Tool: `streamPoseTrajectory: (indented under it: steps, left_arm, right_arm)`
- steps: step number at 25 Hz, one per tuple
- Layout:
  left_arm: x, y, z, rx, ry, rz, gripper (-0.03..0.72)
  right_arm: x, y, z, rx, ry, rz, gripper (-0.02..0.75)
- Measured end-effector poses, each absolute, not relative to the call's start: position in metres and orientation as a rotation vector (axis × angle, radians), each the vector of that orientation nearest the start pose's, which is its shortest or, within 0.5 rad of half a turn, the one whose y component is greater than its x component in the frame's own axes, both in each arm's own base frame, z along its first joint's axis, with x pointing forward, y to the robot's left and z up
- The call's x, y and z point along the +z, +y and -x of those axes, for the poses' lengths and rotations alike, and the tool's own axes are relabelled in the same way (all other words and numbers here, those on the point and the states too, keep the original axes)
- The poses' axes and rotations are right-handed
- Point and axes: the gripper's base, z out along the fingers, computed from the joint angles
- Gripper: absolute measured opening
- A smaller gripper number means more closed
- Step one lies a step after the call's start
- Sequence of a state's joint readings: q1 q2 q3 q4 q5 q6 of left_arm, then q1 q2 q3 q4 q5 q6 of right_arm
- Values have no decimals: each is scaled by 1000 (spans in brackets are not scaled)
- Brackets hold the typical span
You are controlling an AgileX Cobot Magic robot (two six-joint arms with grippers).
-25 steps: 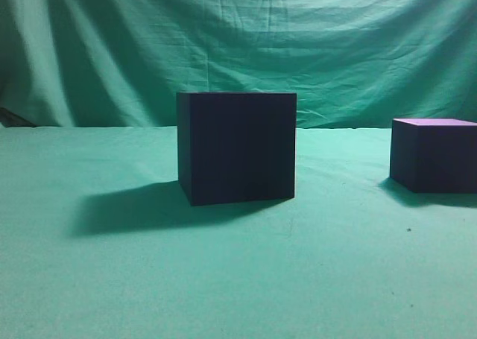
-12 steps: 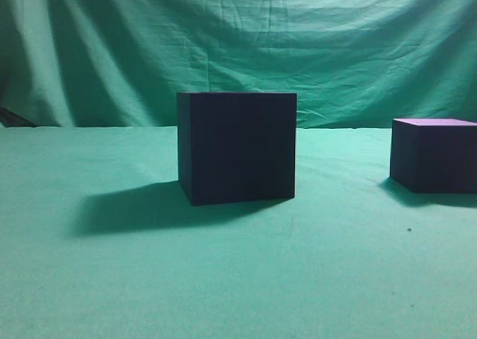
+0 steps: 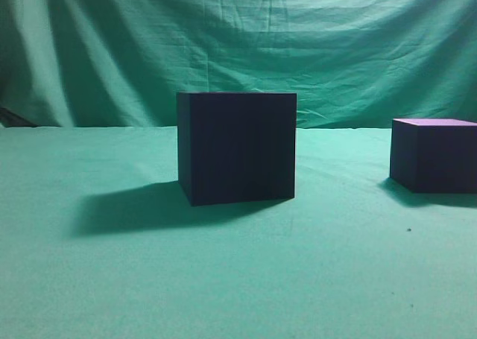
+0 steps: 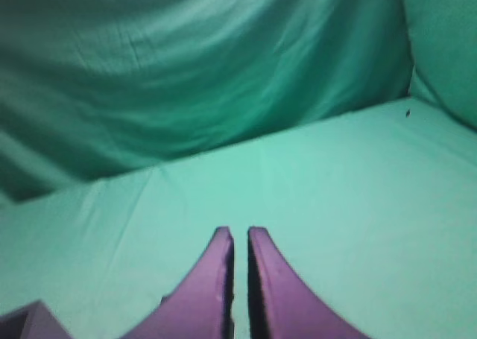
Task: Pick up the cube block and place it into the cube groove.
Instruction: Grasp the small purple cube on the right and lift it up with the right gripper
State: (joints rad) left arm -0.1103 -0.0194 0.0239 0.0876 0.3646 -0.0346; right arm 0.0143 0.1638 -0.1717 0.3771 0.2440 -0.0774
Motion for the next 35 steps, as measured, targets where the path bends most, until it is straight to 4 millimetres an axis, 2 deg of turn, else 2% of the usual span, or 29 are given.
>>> streamPoseTrajectory:
  steps: [3, 8, 9, 10, 12, 16, 18, 22, 25, 29, 32, 35]
  left_arm:
    - [173, -3, -52, -15, 1847, -124, 0]
    - [173, -3, -52, -15, 1847, -124, 0]
    - [173, -3, -52, -15, 1847, -124, 0]
    - [173, -3, -52, -15, 1847, -124, 0]
    - [173, -3, -52, -15, 1847, -124, 0]
    - [173, -3, -52, -15, 1847, -124, 0]
    - [173, -3, -52, -15, 1847, -124, 0]
    - [173, -3, -52, -15, 1847, -124, 0]
    - [173, -3, -52, -15, 1847, -124, 0]
    - [173, -3, -52, -15, 1847, -124, 0]
    - [173, -3, -52, -15, 1847, -124, 0]
    - [173, -3, -52, -15, 1847, -124, 0]
  right_arm:
    - [260, 14, -83, 325, 1909, -140, 50]
    - [266, 19, -124, 342, 2188, -129, 50]
    - [267, 19, -131, 332, 2231, -98, 50]
    - [269, 21, -138, 323, 2278, -52, 0]
    - [276, 27, -151, 319, 2364, 91, 0]
    - [286, 52, -180, 360, 2554, 330, 0]
    - [285, 66, -195, 305, 2650, 395, 0]
    - [274, 89, -225, 127, 2796, 410, 0]
    - [266, 109, -245, 90, 2833, 433, 0]
    - [255, 125, -266, 78, 2863, 455, 0]
    - [245, 129, -276, 62, 2889, 443, 151]
    - [239, 130, -279, 58, 2908, 388, 356]
